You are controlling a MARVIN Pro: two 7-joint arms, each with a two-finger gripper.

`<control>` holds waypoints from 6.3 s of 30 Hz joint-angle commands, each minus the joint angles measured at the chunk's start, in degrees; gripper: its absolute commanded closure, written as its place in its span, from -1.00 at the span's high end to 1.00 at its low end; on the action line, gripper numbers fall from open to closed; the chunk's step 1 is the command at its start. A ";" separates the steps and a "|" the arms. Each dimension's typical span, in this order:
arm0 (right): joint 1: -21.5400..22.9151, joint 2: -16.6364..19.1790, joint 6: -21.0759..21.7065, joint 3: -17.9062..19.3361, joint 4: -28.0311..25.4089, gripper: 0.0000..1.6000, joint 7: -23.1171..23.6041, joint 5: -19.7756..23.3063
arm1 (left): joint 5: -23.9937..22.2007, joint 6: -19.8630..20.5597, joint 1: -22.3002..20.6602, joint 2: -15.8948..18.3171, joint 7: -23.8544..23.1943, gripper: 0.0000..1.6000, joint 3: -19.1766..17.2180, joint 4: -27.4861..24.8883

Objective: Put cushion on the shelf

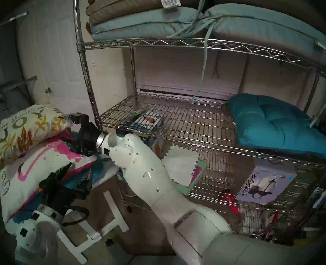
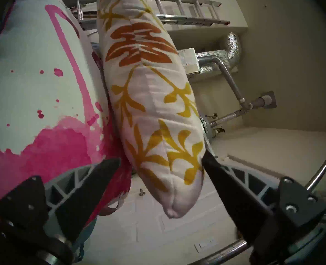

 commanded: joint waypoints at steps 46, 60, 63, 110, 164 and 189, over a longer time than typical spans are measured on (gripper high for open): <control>17.90 -8.99 -2.73 0.73 15.86 0.84 -1.79 -5.40 | 0.04 -0.18 -0.05 -0.10 0.05 1.00 0.05 -1.13; 13.20 -1.61 -6.54 5.67 6.82 -1.00 -2.44 -2.64 | 0.02 -0.19 -0.07 -0.09 0.04 1.00 0.05 -1.09; 11.83 -0.06 -7.79 6.65 5.14 -1.00 -2.72 -2.07 | 0.01 -0.19 -0.09 -0.08 0.02 1.00 0.04 -1.06; -2.89 24.10 -7.11 29.51 -21.36 -1.00 14.28 11.88 | 0.05 -0.17 -0.05 -0.14 0.02 1.00 0.04 -1.13; 13.09 38.97 -12.36 44.96 -2.54 -1.00 21.88 15.47 | 0.02 -0.19 -0.10 -0.12 -0.01 1.00 0.03 -1.07; 17.40 48.64 -16.00 53.12 8.92 -1.00 21.18 13.76 | 0.01 -0.20 -0.13 -0.11 -0.04 1.00 0.02 -1.02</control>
